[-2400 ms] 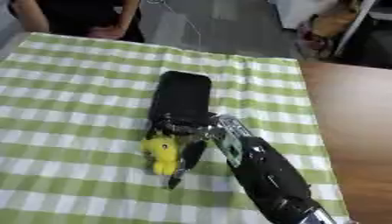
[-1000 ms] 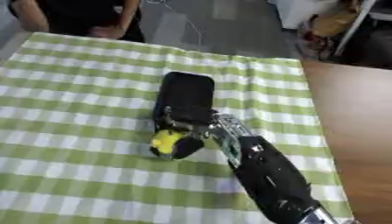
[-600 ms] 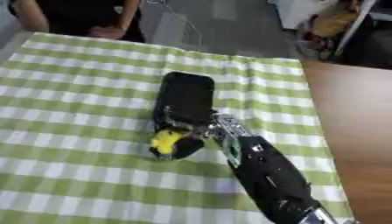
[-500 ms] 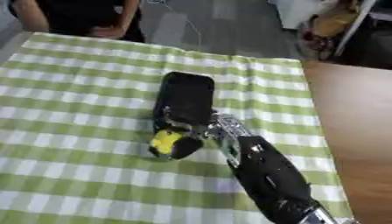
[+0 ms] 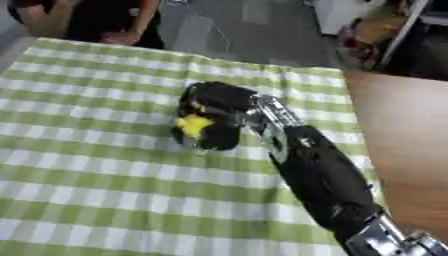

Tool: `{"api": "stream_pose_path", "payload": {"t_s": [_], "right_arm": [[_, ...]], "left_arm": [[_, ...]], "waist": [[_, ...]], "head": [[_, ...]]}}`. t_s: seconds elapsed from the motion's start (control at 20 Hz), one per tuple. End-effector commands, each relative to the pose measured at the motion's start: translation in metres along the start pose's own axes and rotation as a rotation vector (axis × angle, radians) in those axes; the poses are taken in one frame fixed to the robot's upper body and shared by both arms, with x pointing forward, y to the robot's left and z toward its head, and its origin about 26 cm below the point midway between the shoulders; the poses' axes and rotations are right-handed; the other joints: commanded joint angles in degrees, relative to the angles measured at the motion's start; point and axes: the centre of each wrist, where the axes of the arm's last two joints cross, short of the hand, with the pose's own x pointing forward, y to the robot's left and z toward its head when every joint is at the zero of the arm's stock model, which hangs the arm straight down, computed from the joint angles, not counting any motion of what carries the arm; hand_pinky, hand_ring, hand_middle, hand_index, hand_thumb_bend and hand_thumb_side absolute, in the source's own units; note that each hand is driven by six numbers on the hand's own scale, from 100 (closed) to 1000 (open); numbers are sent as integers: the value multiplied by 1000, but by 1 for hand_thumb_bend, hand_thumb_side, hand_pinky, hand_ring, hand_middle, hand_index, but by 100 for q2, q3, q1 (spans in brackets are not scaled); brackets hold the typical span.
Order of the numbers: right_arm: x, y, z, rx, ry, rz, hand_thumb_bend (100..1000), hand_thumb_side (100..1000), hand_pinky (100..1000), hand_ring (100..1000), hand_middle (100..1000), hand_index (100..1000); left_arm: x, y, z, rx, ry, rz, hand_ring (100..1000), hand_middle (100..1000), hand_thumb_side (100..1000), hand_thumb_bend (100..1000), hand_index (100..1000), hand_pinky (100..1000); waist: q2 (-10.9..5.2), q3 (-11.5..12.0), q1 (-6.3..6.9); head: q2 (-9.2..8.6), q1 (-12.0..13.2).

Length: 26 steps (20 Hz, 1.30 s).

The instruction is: Pick up objects on the table and place them in the box.

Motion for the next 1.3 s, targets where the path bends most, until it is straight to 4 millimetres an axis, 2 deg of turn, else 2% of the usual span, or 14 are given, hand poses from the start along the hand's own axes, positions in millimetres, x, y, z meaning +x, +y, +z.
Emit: {"api": "stream_pose_path", "payload": {"t_s": [0.05, 0.45, 0.7, 1.1, 1.3], "right_arm": [[-4, -23, 4, -26, 9, 44, 100, 806, 100, 151, 271, 438], [-4, -21, 5, -20, 17, 32, 100, 794, 100, 150, 271, 437], [-10, -15, 7, -25, 74, 12, 100, 782, 100, 148, 270, 436], [-26, 19, 11, -38, 292, -32, 126, 737, 100, 149, 269, 433], [-28, 30, 13, -39, 318, -17, 109, 724, 100, 154, 272, 435]], "left_arm": [[6, 4, -7, -7, -36, -10, 627, 772, 835, 300, 869, 522], [6, 4, -7, -7, -37, -9, 627, 772, 836, 300, 868, 522], [7, 3, -8, -7, -38, -5, 627, 771, 835, 300, 868, 521], [9, -2, -9, -8, -45, 17, 627, 771, 834, 301, 868, 521], [10, -2, -10, -8, -46, 22, 627, 771, 834, 299, 868, 521]], "waist": [[-108, -10, 32], [-102, -5, 35], [-92, 13, 44], [-20, 103, 69], [-7, 120, 67]], "head": [[-78, 40], [-81, 36], [-95, 21], [-166, -66], [-156, -60]]}}
